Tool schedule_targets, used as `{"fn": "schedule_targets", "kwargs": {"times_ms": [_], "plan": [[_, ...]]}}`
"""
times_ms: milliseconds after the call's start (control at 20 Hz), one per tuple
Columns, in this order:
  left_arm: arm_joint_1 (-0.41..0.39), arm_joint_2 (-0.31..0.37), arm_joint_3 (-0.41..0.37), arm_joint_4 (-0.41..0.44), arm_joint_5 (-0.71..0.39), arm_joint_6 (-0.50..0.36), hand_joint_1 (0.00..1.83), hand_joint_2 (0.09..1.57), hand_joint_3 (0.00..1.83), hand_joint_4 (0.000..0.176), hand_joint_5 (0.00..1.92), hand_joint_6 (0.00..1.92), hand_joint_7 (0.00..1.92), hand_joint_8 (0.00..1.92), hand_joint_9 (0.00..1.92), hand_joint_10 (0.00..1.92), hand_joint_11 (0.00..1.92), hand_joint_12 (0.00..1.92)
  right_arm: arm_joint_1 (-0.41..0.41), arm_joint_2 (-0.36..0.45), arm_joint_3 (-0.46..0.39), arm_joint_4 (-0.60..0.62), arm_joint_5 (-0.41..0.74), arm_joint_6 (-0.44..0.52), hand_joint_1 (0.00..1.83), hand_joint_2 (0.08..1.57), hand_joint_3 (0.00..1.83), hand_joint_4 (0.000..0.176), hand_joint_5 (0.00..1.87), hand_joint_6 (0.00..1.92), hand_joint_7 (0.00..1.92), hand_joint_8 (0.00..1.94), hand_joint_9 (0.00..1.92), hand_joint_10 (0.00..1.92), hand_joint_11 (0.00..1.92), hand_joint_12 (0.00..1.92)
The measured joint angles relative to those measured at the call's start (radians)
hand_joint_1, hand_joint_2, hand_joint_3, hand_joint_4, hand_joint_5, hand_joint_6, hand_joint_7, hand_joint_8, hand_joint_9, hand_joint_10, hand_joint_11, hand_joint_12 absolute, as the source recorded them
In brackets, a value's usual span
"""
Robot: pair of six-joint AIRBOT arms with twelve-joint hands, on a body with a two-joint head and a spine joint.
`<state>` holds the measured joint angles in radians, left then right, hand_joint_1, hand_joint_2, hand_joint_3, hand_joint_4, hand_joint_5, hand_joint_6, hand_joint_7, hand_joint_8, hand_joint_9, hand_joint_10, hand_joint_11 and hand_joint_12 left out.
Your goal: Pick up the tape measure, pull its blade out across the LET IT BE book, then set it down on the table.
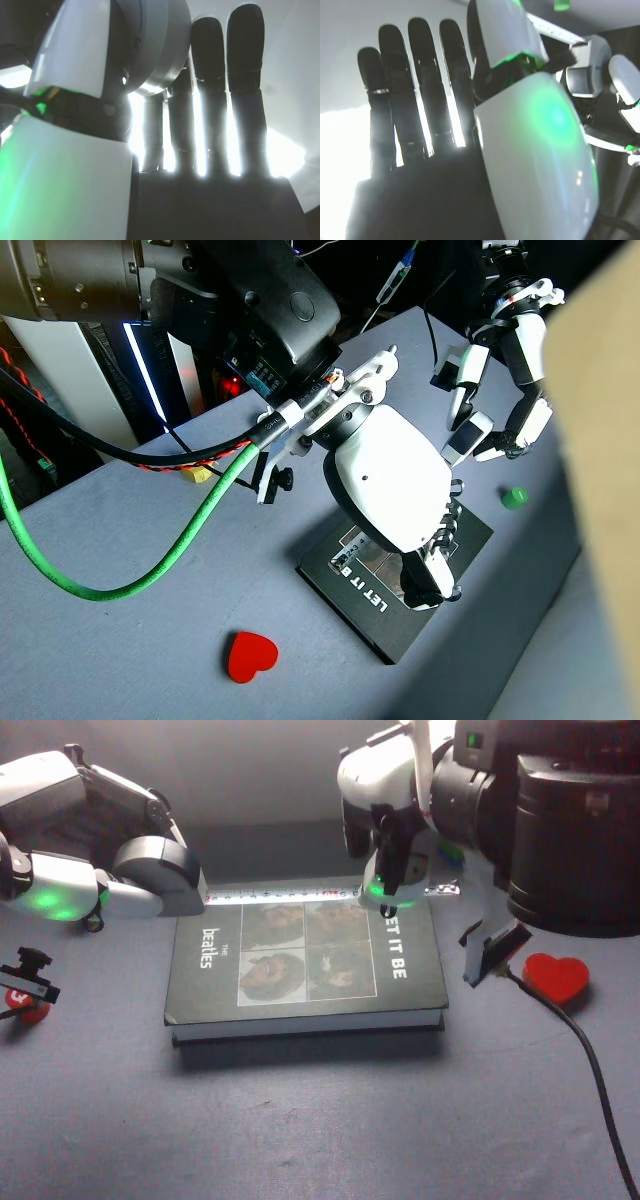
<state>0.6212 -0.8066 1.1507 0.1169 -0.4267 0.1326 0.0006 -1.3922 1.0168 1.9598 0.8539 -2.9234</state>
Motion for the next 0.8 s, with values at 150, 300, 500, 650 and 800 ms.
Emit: {"fn": "schedule_targets", "kwargs": {"times_ms": [150,300,500,650,800], "plan": [[0.000,0.000,0.000,0.000,-0.002,0.000,1.37,1.13,0.00,0.000,0.85,0.99,0.97,1.02,0.89,1.31,0.83,1.12,-0.011,-0.002,0.005,0.008,-0.002,-0.003,1.03,1.09,0.00,0.000,0.77,0.01,0.83,0.01,0.77,0.01,0.31,0.98],[0.000,-0.001,0.000,0.000,-0.004,0.000,1.37,1.14,0.00,0.000,0.86,0.99,0.97,1.02,0.88,1.33,0.81,1.18,-0.011,-0.002,0.005,0.003,-0.002,-0.003,1.02,1.09,0.00,0.000,0.77,0.01,0.83,0.01,0.77,0.01,0.31,0.99],[0.004,-0.001,0.000,0.000,-0.010,0.000,1.37,1.14,0.00,0.000,0.83,1.01,0.96,1.04,0.88,1.34,0.81,1.22,-0.009,-0.002,0.005,0.003,-0.003,-0.003,1.02,1.09,0.00,0.000,0.78,0.01,0.83,0.01,0.78,0.01,0.33,0.99],[0.004,-0.001,0.002,0.000,-0.011,-0.001,1.37,1.14,0.00,0.000,0.83,1.02,0.96,1.04,0.88,1.34,0.84,1.23,0.000,0.001,0.004,0.003,-0.005,-0.008,1.01,1.09,0.00,0.000,0.79,0.01,0.84,0.01,0.78,0.01,0.32,0.99],[0.004,-0.002,0.002,0.000,-0.011,-0.002,1.37,1.14,0.00,0.000,0.83,1.02,0.97,1.04,0.86,1.34,0.82,1.20,0.007,0.005,-0.004,0.000,-0.006,-0.010,1.02,1.09,0.00,0.000,0.80,0.01,0.85,0.01,0.78,0.01,0.32,0.99]]}}
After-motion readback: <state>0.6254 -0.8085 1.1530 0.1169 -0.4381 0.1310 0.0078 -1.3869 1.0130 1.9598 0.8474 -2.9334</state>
